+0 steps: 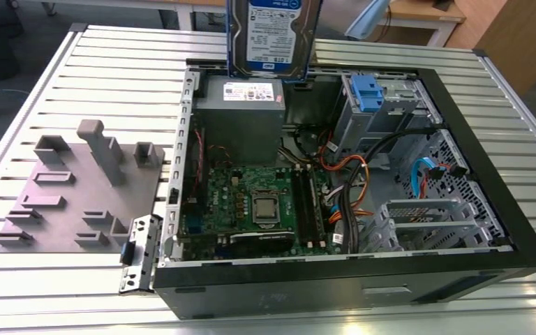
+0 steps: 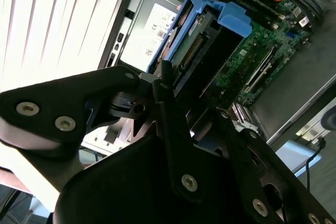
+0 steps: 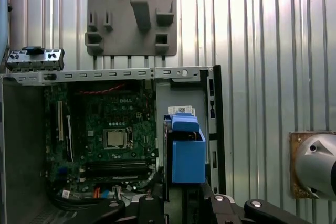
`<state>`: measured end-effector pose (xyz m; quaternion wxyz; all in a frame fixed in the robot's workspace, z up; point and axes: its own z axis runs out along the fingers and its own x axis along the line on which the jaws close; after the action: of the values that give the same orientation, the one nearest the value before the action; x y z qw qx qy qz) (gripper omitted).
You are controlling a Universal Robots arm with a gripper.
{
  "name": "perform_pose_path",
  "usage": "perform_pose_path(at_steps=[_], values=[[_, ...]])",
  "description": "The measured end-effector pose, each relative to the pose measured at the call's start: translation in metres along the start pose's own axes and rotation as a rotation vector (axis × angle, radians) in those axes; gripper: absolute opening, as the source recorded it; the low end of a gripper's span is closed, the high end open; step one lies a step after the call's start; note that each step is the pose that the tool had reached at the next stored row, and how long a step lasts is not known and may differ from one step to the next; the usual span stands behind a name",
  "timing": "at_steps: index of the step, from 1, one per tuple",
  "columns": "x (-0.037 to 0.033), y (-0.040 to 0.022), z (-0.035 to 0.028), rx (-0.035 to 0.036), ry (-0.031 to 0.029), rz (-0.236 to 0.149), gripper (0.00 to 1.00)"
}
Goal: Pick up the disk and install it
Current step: 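Pick up the disk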
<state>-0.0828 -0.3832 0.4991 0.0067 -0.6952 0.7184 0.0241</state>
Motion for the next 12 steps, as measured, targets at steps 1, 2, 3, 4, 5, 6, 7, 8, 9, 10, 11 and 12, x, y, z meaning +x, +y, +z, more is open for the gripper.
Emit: perform_pose_path(at_steps=[1, 2, 3, 4, 5, 6, 7, 8, 9, 10, 11, 12], values=[[-0.0001, -0.0021, 0.0000, 0.0000, 0.0000, 0.000, 0.35], [-0.0001, -0.0042, 0.0000, 0.0000, 0.0000, 0.000, 0.35], [-0.0002, -0.0063, 0.0000, 0.0000, 0.0000, 0.000, 0.35], [-0.0003, -0.0085, 0.0000, 0.0000, 0.0000, 0.000, 0.35], [-0.0003, -0.0107, 0.0000, 0.0000, -0.0001, 0.000, 0.35], [-0.0004, -0.0127, 0.0000, 0.0000, 0.0000, 0.000, 0.35], [-0.0005, -0.0147, 0.0000, 0.0000, -0.0001, 0.000, 0.35], [-0.0005, -0.0168, -0.0001, 0.0000, 0.0000, 0.000, 0.35], [-0.0006, -0.0188, -0.0001, 0.0000, 0.0000, 0.000, 0.35], [-0.0007, -0.0209, -0.0001, 0.0000, 0.0000, 0.000, 0.35], [-0.0007, -0.0230, -0.0001, 0.0000, 0.0000, 0.000, 0.35], [-0.0008, -0.0250, -0.0001, 0.0000, 0.0000, 0.000, 0.35]])
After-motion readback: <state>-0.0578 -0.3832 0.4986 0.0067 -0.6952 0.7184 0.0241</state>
